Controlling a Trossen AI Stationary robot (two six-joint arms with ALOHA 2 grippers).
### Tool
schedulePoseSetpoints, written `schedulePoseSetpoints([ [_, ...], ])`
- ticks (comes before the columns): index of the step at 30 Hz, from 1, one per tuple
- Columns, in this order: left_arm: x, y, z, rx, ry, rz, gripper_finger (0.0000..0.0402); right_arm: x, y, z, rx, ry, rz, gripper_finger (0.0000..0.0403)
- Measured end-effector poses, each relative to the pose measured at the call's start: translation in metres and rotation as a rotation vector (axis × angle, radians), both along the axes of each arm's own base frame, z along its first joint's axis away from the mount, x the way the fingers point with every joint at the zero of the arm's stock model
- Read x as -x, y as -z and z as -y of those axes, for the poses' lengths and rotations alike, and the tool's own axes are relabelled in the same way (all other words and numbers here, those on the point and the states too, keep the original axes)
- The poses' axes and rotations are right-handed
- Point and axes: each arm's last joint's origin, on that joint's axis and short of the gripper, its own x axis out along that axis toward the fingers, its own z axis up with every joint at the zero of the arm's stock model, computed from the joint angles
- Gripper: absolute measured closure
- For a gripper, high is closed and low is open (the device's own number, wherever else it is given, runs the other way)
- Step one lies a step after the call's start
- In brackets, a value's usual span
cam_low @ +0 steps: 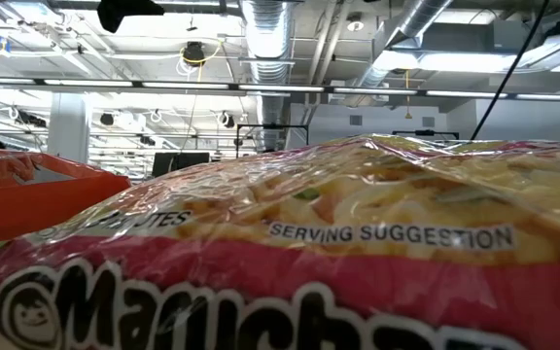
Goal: Sort Maruchan noodles
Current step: Put the green noodle pack into the left white bin
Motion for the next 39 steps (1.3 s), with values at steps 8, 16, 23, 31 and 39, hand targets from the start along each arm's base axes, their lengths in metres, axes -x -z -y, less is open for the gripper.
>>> schedulePoseSetpoints([
  [8, -0.001, 0.0, 0.002, 0.054, 0.06, 0.02, 0.0255, -0.006, 0.026, -0.033, 0.058, 0.037, 0.125, 0.0202],
  [16, -0.001, 0.0, 0.002, 0.062, 0.059, 0.022, 0.0255, 0.0, 0.048, -0.045, 0.152, 0.051, 0.125, 0.0202],
  [23, 0.0, 0.006, 0.002, 0.087, 0.055, -0.032, 0.0255, 0.005, 0.057, -0.061, 0.214, 0.051, 0.192, 0.0202],
  [31, 0.001, 0.009, 0.002, 0.104, 0.053, -0.068, 0.0255, 0.011, 0.074, -0.062, 0.311, 0.133, 0.158, 0.0202],
  [39, 0.001, 0.009, 0.002, 0.103, 0.053, -0.067, 0.0255, 0.02, 0.092, -0.055, 0.402, 0.18, 0.06, 0.0202],
])
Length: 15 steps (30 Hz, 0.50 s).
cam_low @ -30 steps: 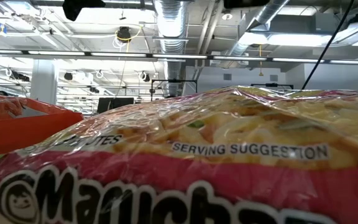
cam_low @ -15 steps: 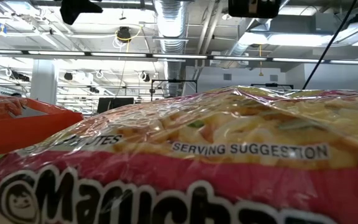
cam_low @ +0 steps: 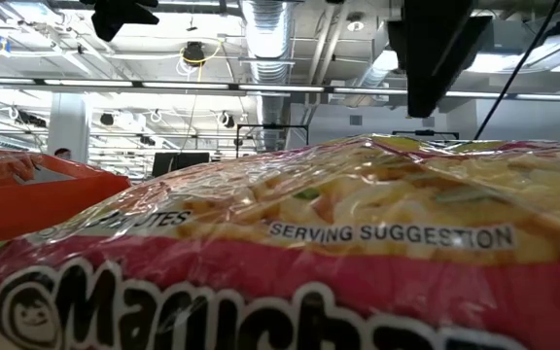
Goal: Sort Maruchan noodles
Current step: Put the green noodle pack into the left white bin
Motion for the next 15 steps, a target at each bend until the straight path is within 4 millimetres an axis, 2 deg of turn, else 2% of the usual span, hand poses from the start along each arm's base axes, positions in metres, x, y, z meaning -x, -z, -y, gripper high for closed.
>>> schedulePoseSetpoints([
  [6, 0.0, 0.0, 0.0, -0.001, 0.0, 0.001, 0.0255, -0.004, 0.0, 0.01, 0.015, 0.019, -0.005, 0.0202],
  [15, 0.0, 0.0, 0.0, -0.001, 0.0, 0.001, 0.0255, -0.015, 0.044, 0.013, 0.003, 0.006, -0.162, 0.0202],
])
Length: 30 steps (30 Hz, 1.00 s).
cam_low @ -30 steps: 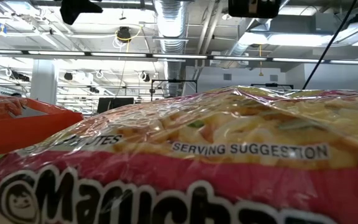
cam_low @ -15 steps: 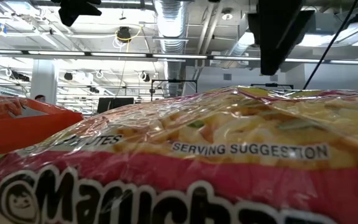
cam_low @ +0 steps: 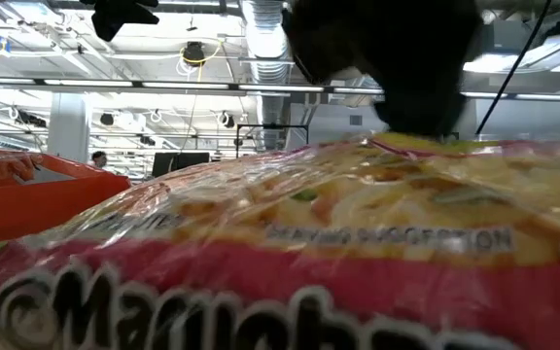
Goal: Sort Maruchan noodles
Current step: Put the green noodle pack into the left white bin
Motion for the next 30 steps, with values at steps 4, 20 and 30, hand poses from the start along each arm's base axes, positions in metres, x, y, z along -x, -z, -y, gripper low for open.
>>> schedulePoseSetpoints([
  [4, 0.0, 0.0, 0.0, -0.001, 0.0, 0.001, 0.0255, -0.001, 0.007, 0.0, -0.002, 0.023, -0.034, 0.0202],
  [20, 0.0, 0.0, 0.0, -0.002, -0.008, -0.001, 0.0255, -0.013, 0.025, 0.015, -0.03, 0.149, -0.08, 0.0364],
  [30, 0.0, 0.0, 0.0, -0.032, 0.0, -0.01, 0.0255, -0.018, 0.012, 0.019, -0.02, 0.174, -0.061, 0.0397],
])
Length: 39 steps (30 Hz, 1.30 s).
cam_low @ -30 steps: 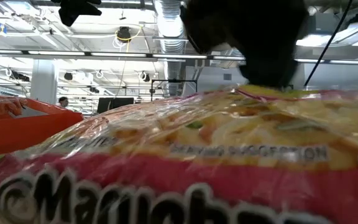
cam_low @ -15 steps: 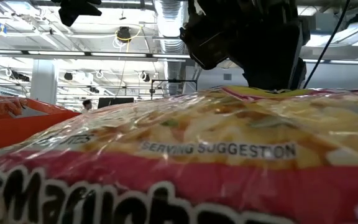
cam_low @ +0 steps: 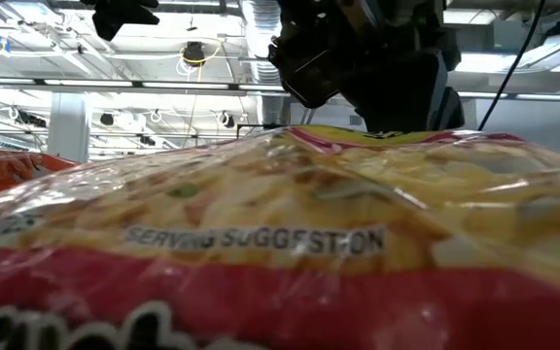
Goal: Sort Maruchan noodles
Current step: Put the green noodle pack into the left white bin
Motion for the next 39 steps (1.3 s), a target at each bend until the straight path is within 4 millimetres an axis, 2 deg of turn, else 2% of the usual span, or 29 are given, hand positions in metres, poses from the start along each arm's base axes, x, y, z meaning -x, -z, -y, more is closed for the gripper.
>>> schedulePoseSetpoints([
  [7, 0.0, 0.001, -0.001, 0.021, -0.033, -0.001, 0.0255, -0.008, -0.034, -0.002, 0.099, -0.008, 0.05, 0.0398],
  [12, 0.0, 0.006, -0.001, 0.069, -0.041, -0.041, 0.0255, -0.004, -0.048, -0.001, 0.136, 0.001, 0.018, 0.0398],
  [16, -0.007, 0.013, -0.004, 0.153, -0.054, -0.08, 0.0247, -0.003, -0.059, 0.0, 0.148, -0.009, 0.008, 0.0398],
  [23, -0.026, 0.023, -0.009, 0.326, -0.024, -0.118, 0.0216, -0.003, -0.093, 0.008, 0.217, -0.039, 0.035, 0.0398],
  [31, -0.047, 0.035, -0.016, 0.594, -0.053, -0.139, 0.0214, -0.012, -0.124, 0.044, 0.346, -0.178, 0.102, 0.0398],
  [39, -0.064, 0.039, -0.023, 0.691, -0.083, -0.097, 0.0214, -0.024, -0.138, 0.09, 0.456, -0.369, 0.129, 0.0398],
])
